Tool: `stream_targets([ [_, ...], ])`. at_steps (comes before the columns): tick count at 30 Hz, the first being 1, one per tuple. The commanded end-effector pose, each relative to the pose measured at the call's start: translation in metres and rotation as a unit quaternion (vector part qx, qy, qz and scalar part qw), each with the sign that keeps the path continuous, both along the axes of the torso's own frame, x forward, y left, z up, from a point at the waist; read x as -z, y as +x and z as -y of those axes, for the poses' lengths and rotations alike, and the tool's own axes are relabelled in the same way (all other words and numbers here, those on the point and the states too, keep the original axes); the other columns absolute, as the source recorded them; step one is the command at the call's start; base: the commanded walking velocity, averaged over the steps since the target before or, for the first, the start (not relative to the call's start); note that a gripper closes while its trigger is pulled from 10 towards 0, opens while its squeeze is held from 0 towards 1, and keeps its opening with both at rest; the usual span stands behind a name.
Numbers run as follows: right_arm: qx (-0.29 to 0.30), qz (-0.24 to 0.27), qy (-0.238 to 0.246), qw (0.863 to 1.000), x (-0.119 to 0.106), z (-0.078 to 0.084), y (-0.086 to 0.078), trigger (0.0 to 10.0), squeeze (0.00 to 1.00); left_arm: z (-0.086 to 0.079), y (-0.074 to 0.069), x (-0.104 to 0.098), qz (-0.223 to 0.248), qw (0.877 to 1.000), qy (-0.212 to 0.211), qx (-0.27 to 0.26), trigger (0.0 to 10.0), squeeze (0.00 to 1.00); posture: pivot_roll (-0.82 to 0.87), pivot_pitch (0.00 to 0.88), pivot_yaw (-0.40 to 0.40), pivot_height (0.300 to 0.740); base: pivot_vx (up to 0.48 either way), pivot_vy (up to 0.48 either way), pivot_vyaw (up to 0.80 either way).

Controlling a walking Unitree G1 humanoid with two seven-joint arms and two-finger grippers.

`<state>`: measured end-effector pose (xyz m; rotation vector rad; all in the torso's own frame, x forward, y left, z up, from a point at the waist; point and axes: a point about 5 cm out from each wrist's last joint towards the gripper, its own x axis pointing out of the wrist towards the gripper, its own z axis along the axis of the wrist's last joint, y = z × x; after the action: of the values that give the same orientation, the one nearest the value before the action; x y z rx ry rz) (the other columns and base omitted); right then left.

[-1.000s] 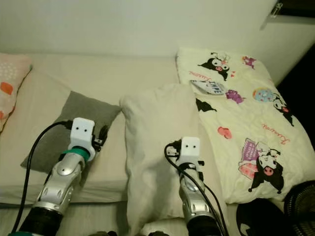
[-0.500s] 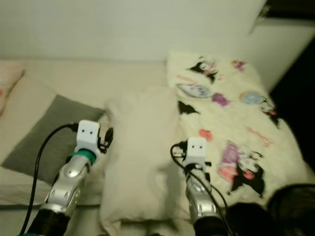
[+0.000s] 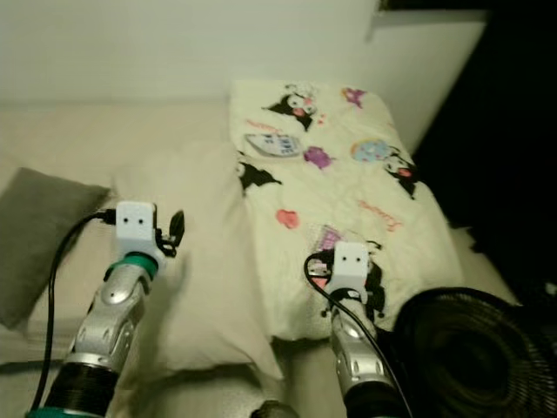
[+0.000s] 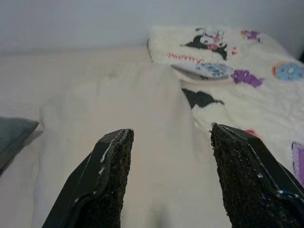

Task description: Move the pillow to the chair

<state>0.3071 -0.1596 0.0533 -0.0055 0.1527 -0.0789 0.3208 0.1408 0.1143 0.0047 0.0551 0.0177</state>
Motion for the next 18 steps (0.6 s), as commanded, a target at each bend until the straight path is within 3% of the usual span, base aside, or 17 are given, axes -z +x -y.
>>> stream_targets([
  [1,-0.001,-0.010,0.007,1.000,0.0041,-0.0034,-0.0023,10.0,0.00,-0.0052,-0.0034,0.0076,-0.017,1.000,-0.003,-0.009,10.0,0.00,-0.07,0.034,0.013,0.740,0.000,0.480,0.00],
  [6,0.000,-0.010,0.008,1.000,0.0048,-0.0035,-0.0031,10.0,0.00,-0.0069,-0.0041,0.0078,-0.016,1.000,-0.002,-0.012,10.0,0.00,-0.06,0.037,0.014,0.740,0.000,0.472,0.00],
  [18,-0.002,-0.013,0.014,1.000,0.0061,-0.0069,-0.0036,10.0,0.00,-0.0097,-0.0046,0.0119,-0.027,0.997,0.066,0.001,10.0,0.00,-0.06,0.041,0.024,0.740,0.000,0.000,0.00],
])
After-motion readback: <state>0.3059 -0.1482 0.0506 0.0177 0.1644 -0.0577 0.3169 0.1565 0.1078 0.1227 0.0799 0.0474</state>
